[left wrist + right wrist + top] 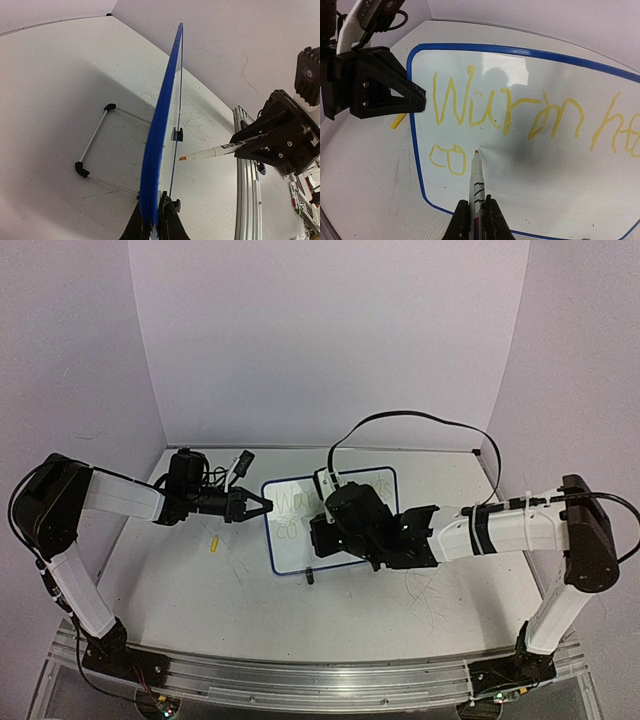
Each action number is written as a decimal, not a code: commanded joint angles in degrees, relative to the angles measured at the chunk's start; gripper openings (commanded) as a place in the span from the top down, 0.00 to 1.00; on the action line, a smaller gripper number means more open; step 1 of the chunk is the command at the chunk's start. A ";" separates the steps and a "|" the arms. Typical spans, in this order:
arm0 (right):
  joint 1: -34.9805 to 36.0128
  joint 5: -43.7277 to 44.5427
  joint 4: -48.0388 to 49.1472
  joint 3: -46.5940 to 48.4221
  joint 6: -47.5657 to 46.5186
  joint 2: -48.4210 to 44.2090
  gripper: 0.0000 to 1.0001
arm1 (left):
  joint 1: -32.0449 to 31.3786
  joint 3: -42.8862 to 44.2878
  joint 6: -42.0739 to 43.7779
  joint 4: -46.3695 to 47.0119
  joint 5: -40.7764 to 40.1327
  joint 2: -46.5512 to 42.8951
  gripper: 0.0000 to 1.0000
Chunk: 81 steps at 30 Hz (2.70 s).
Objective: Write a sentence on the whiteboard
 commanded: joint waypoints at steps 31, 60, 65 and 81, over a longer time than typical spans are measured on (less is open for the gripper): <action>0.02 0.68 -2.46 4.56 1.21 3.16 1.00 | -0.28 0.84 3.90 -2.51 -9.72 2.00 1.00; 0.85 0.08 -7.78 4.16 6.52 5.04 1.00 | -0.27 0.56 3.90 -2.60 -9.61 1.90 1.00; 0.85 -0.19 -7.78 4.84 6.44 5.73 1.00 | -0.25 0.62 3.90 -2.60 -9.53 1.83 1.00; 0.85 3.96 -7.61 7.88 4.64 5.59 1.00 | -0.25 0.72 3.89 -2.60 -9.45 2.00 1.00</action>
